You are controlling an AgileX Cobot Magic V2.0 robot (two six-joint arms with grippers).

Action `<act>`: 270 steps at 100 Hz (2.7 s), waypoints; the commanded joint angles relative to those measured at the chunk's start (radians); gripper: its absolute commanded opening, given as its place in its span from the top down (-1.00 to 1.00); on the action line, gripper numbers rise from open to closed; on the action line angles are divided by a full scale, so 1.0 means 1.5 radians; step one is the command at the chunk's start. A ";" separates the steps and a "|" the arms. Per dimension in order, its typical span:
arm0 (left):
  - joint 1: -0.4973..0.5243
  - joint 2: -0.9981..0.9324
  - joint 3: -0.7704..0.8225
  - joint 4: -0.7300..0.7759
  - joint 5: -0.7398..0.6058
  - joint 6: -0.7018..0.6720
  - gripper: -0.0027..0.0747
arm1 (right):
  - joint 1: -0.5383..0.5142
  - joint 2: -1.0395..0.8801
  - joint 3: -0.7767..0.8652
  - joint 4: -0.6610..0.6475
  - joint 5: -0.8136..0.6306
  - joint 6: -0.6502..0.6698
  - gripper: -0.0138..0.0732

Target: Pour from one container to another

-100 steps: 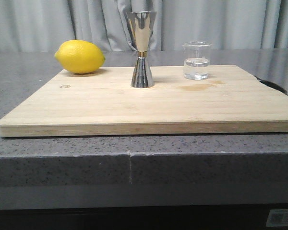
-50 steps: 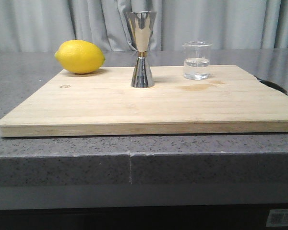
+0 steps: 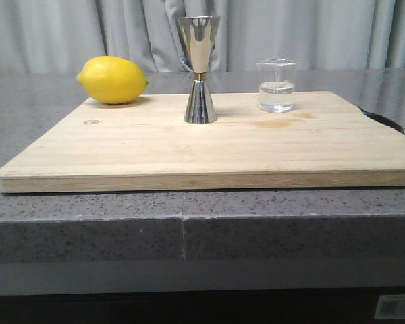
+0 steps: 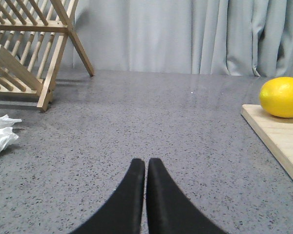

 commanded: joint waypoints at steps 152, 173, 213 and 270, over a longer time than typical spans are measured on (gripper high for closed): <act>-0.005 -0.014 0.018 -0.146 -0.091 -0.001 0.98 | -0.004 -0.012 0.002 0.021 -0.058 -0.006 0.85; -0.005 -0.014 0.016 -0.190 -0.085 -0.003 0.98 | -0.004 -0.012 0.002 0.039 -0.057 -0.006 0.85; -0.005 0.026 -0.140 -0.189 0.044 0.000 0.98 | -0.004 0.054 -0.109 0.077 0.029 -0.006 0.85; -0.005 0.465 -0.708 -0.142 0.328 0.069 0.98 | -0.004 0.474 -0.581 0.077 0.219 -0.006 0.85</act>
